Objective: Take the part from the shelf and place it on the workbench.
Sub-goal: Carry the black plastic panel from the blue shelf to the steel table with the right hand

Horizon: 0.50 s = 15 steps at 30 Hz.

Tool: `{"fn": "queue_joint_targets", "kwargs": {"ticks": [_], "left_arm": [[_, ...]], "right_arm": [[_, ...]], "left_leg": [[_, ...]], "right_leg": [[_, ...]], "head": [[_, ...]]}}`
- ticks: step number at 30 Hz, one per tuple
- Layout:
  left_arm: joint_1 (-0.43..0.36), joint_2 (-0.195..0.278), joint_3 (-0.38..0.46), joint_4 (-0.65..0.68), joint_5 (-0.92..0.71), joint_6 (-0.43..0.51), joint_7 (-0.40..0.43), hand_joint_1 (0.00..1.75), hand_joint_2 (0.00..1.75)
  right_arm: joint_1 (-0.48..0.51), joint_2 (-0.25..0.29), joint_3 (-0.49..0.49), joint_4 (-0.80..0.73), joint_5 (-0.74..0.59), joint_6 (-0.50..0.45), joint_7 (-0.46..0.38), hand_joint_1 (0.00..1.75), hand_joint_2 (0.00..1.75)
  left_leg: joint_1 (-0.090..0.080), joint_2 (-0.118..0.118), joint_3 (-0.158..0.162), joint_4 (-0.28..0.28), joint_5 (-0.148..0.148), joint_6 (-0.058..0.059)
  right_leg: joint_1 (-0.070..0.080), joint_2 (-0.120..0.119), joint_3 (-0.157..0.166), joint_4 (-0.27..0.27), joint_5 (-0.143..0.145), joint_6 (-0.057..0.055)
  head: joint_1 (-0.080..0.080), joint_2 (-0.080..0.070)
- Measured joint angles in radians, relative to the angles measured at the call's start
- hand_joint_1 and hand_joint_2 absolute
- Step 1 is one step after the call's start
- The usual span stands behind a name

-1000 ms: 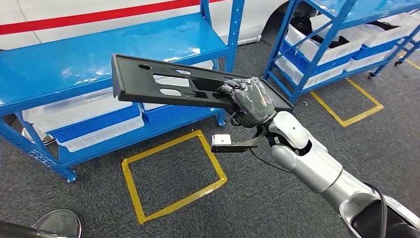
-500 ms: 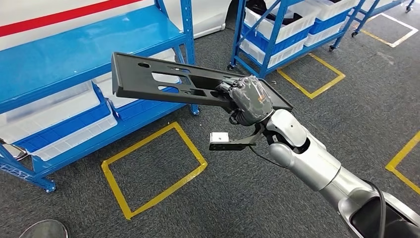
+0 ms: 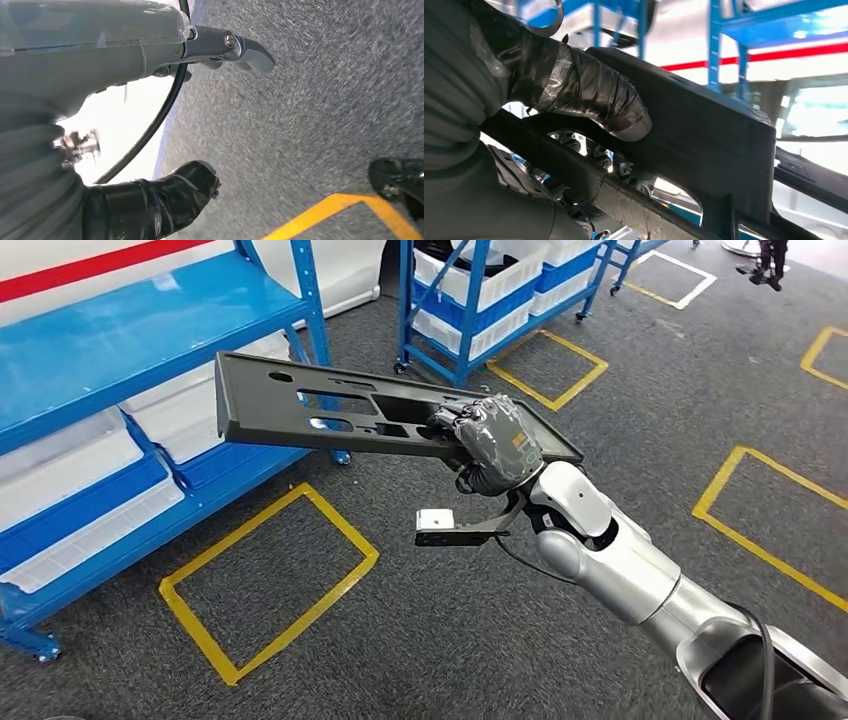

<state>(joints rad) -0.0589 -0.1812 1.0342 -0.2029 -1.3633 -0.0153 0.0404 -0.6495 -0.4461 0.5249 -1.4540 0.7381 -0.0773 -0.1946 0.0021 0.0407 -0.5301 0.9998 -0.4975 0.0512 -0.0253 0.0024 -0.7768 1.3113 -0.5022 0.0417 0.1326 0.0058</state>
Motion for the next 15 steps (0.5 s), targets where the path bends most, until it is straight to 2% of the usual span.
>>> {"fn": "queue_joint_targets", "kwargs": {"ticks": [1, 2, 4, 5, 6, 7, 8, 9, 10, 12, 13, 14, 15], "left_arm": [[0.000, 0.000, 0.000, 0.000, 0.000, -0.001, 0.000, 0.00, 1.75], [-0.001, 0.000, 0.000, 0.000, -0.001, -0.002, 0.000, 0.00, 1.75], [-0.001, 0.000, 0.000, 0.000, -0.001, -0.003, 0.000, 0.00, 1.75], [-0.001, -0.001, 0.000, 0.000, -0.001, -0.003, 0.000, 0.00, 1.75], [-0.002, -0.002, 0.000, 0.000, -0.001, -0.004, 0.000, 0.00, 1.75], [-0.002, -0.002, 0.000, 0.000, -0.001, -0.004, 0.000, 0.00, 1.75], [-0.003, -0.002, 0.000, 0.000, -0.001, -0.004, 0.000, 0.00, 1.75], [-0.004, -0.002, 0.000, 0.000, -0.001, -0.004, 0.000, 0.00, 1.75], [-0.004, -0.002, 0.000, 0.000, -0.001, -0.004, 0.000, 0.00, 1.75], [-0.001, -0.001, 0.000, 0.000, -0.001, -0.004, 0.000, 0.00, 1.75], [0.001, -0.001, 0.000, 0.000, -0.001, -0.004, 0.000, 0.00, 1.75], [0.002, -0.001, 0.000, 0.000, -0.001, -0.004, 0.000, 0.00, 1.75], [0.004, 0.000, 0.000, 0.000, -0.001, -0.005, 0.000, 0.00, 1.75]], "right_arm": [[0.000, 0.000, 0.001, 0.002, 0.000, 0.001, 0.001, 1.75, 1.75], [-0.001, 0.000, 0.002, 0.003, -0.001, 0.002, 0.002, 1.75, 1.75], [-0.006, 0.000, 0.004, 0.004, -0.003, 0.003, 0.003, 1.75, 1.75], [-0.011, 0.000, 0.004, 0.004, -0.004, 0.003, 0.003, 1.75, 1.75], [-0.016, 0.000, 0.004, 0.005, -0.005, 0.004, 0.003, 1.75, 1.75], [-0.020, 0.000, 0.005, 0.006, -0.005, 0.005, 0.004, 1.75, 1.75], [-0.022, 0.000, 0.005, 0.007, -0.005, 0.006, 0.004, 1.75, 1.75], [-0.024, 0.001, 0.006, 0.008, -0.006, 0.007, 0.005, 1.75, 1.75], [-0.025, 0.002, 0.008, 0.009, -0.007, 0.008, 0.005, 1.75, 1.75], [-0.030, 0.005, 0.012, 0.010, -0.011, 0.010, 0.005, 1.75, 1.75], [-0.031, 0.007, 0.015, 0.012, -0.013, 0.012, 0.005, 1.75, 1.75], [-0.031, 0.009, 0.018, 0.014, -0.015, 0.014, 0.005, 1.75, 1.75], [-0.031, 0.011, 0.021, 0.017, -0.017, 0.017, 0.005, 1.75, 1.75]], "left_leg": [[0.000, 0.013, -0.009, 0.003, 0.003, -0.002], [-0.001, 0.025, -0.015, 0.006, 0.006, -0.004], [-0.003, 0.046, -0.022, 0.011, 0.008, -0.009], [-0.004, 0.056, -0.023, 0.012, 0.010, -0.013], [-0.005, 0.066, -0.024, 0.012, 0.012, -0.018], [-0.005, 0.077, -0.024, 0.011, 0.015, -0.024], [-0.005, 0.079, -0.026, 0.013, 0.013, -0.030], [-0.003, 0.064, -0.030, 0.021, 0.004, -0.035], [-0.002, 0.039, -0.040, 0.044, -0.016, -0.039], [0.002, -0.016, -0.082, 0.144, -0.080, -0.046], [0.003, -0.028, -0.109, 0.208, -0.111, -0.048], [0.004, -0.033, -0.129, 0.258, -0.127, -0.051], [0.005, -0.035, -0.137, 0.279, -0.123, -0.053]], "right_leg": [[0.000, -0.004, 0.023, -0.009, 0.027, 0.001], [0.000, -0.014, 0.066, -0.054, 0.050, -0.001], [0.011, -0.054, 0.161, -0.183, 0.048, -0.012], [0.018, -0.070, 0.193, -0.235, 0.036, -0.020], [0.026, -0.077, 0.207, -0.264, 0.023, -0.029], [0.030, -0.072, 0.210, -0.278, 0.021, -0.036], [0.028, -0.063, 0.210, -0.289, 0.023, -0.044], [0.025, -0.054, 0.210, -0.297, 0.028, -0.052], [0.022, -0.045, 0.208, -0.303, 0.033, -0.059], [0.019, -0.027, 0.202, -0.308, 0.042, -0.071], [0.020, -0.016, 0.198, -0.307, 0.044, -0.074], [0.020, -0.004, 0.195, -0.306, 0.046, -0.075], [0.020, 0.008, 0.191, -0.302, 0.046, -0.075]], "head": [[0.000, 0.000], [0.000, 0.000], [0.000, 0.000], [0.000, 0.000], [0.000, 0.000], [0.000, 0.000], [0.000, 0.000], [0.000, 0.000], [0.000, 0.000], [0.000, 0.000], [-0.001, 0.000], [-0.001, 0.000], [-0.001, 0.000]]}}
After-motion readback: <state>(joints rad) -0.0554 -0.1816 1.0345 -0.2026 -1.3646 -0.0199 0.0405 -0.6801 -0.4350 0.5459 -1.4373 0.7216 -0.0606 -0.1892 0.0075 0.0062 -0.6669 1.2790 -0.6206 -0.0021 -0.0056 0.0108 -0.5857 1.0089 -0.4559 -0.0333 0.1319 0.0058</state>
